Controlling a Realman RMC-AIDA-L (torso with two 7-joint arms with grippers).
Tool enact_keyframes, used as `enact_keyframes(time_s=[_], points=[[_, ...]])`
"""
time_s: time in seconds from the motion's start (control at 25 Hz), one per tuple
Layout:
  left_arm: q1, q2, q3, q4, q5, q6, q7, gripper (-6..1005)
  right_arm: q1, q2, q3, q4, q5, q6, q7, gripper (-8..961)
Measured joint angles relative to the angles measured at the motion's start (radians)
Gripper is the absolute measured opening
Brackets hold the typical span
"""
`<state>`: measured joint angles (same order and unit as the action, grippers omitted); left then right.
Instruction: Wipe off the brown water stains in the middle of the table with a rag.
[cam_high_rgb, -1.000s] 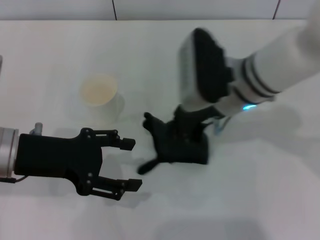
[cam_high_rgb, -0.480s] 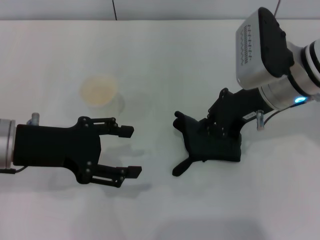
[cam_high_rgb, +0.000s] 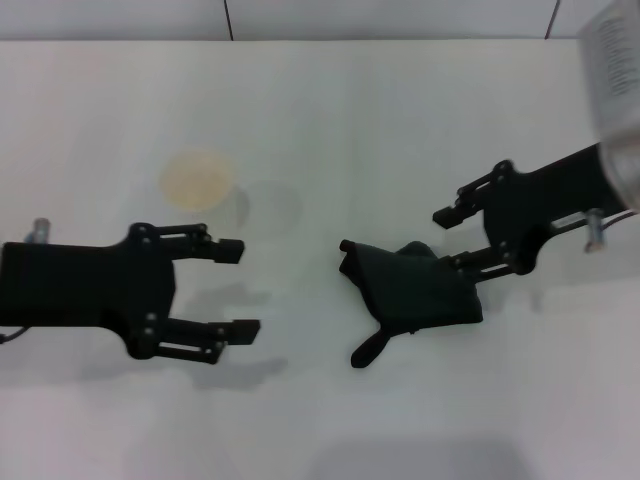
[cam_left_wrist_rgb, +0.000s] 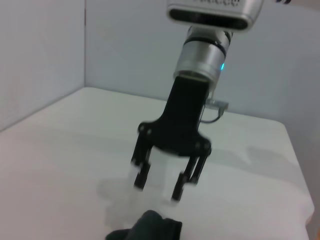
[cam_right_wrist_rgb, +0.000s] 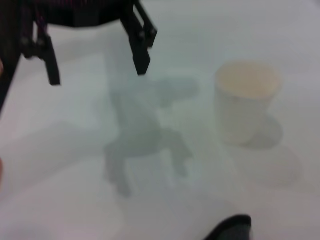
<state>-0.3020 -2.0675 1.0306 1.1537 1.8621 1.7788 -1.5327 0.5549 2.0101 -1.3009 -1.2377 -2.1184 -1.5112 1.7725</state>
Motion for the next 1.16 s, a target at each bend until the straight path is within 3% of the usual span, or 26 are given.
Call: enact_keyframes(time_s=[0.2, 0.4, 1.16], points=[[-0.001, 0.023, -0.054, -0.003, 0.001, 0.056, 0.005, 862, -0.002, -0.004, 0.201, 0.055, 0.047, -0.098, -0.070, 444], [0.010, 0.029, -0.056, 0.001, 0.001, 0.082, 0.028, 862, -0.006, -0.004, 0.267, 0.123, 0.086, -0.123, -0.092, 652], [0.013, 0.024, -0.060, 0.002, 0.000, 0.088, 0.055, 862, -0.021, -0.007, 0.324, 0.178, 0.158, -0.221, -0.142, 652]])
